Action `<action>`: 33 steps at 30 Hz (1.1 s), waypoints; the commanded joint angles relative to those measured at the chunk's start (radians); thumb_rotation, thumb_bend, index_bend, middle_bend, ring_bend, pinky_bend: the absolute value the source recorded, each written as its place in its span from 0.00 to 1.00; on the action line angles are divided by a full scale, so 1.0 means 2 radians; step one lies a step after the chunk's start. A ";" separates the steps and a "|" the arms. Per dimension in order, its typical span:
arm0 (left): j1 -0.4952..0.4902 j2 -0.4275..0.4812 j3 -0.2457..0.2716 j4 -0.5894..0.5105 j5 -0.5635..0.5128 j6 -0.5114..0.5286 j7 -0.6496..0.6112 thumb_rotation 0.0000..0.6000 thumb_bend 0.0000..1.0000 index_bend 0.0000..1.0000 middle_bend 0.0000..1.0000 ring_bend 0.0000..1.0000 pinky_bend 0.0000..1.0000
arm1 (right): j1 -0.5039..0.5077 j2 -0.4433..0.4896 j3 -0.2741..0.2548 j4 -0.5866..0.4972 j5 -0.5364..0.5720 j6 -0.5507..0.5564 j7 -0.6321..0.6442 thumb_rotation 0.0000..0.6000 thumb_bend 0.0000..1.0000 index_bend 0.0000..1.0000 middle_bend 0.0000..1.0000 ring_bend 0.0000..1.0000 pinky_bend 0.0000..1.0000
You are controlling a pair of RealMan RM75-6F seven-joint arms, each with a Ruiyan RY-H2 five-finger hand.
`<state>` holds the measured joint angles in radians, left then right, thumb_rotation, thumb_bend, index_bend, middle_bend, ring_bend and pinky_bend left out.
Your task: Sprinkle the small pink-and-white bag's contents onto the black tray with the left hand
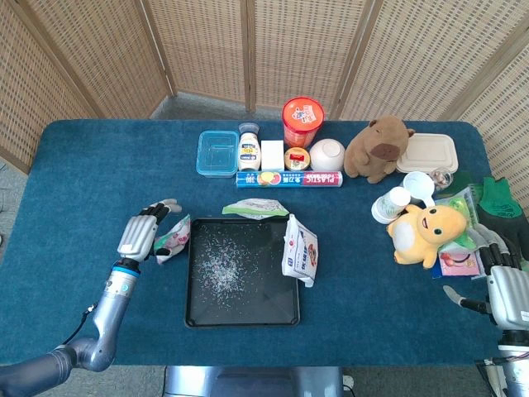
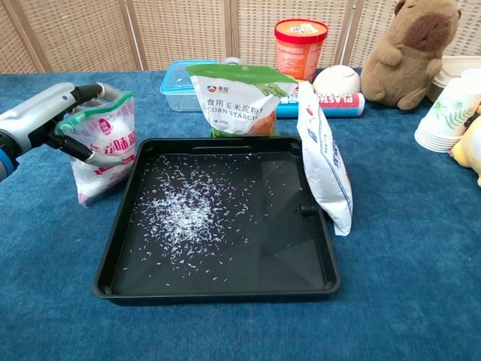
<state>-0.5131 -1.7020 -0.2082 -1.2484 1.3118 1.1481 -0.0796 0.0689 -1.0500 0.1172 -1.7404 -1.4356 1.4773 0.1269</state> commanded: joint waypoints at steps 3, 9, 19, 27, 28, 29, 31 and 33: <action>0.011 0.009 0.006 -0.009 0.018 0.029 -0.035 1.00 0.00 0.04 0.01 0.08 0.16 | 0.000 0.001 0.001 0.000 0.002 0.000 0.002 1.00 0.09 0.05 0.00 0.01 0.00; 0.031 0.040 0.027 -0.033 0.041 0.052 -0.045 1.00 0.00 0.01 0.00 0.03 0.12 | 0.000 0.003 0.001 -0.001 0.001 0.000 0.004 1.00 0.09 0.05 0.00 0.01 0.00; 0.087 0.189 0.114 -0.152 0.128 0.099 -0.060 1.00 0.00 0.00 0.00 0.01 0.10 | -0.003 0.002 -0.006 -0.008 -0.014 0.007 -0.002 1.00 0.09 0.05 0.01 0.01 0.00; 0.159 0.258 0.132 -0.140 0.142 0.206 -0.077 1.00 0.00 0.00 0.00 0.01 0.10 | -0.003 0.000 -0.007 -0.010 -0.018 0.010 -0.006 1.00 0.09 0.05 0.00 0.01 0.00; 0.168 0.263 0.132 -0.138 0.134 0.211 -0.069 1.00 0.00 0.00 0.00 0.01 0.10 | -0.003 0.000 -0.007 -0.010 -0.017 0.010 -0.007 1.00 0.09 0.05 0.00 0.01 0.00; 0.176 0.269 0.132 -0.137 0.122 0.214 -0.058 1.00 0.00 0.00 0.00 0.01 0.10 | -0.003 0.000 -0.007 -0.010 -0.017 0.010 -0.008 1.00 0.09 0.05 0.00 0.01 0.00; 0.193 0.279 0.130 -0.142 0.098 0.219 -0.034 1.00 0.00 0.00 0.00 0.01 0.10 | -0.003 -0.002 -0.006 -0.010 -0.016 0.012 -0.011 1.00 0.09 0.05 0.01 0.01 0.00; 0.204 0.287 0.129 -0.151 0.081 0.221 -0.016 1.00 0.00 0.00 0.00 0.00 0.10 | -0.004 -0.004 -0.005 -0.010 -0.015 0.014 -0.017 1.00 0.09 0.05 0.00 0.01 0.00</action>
<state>-0.1402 -1.1554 0.0487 -1.5358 1.5185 1.5731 -0.1572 0.0619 -1.0559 0.1056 -1.7598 -1.4677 1.5027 0.0968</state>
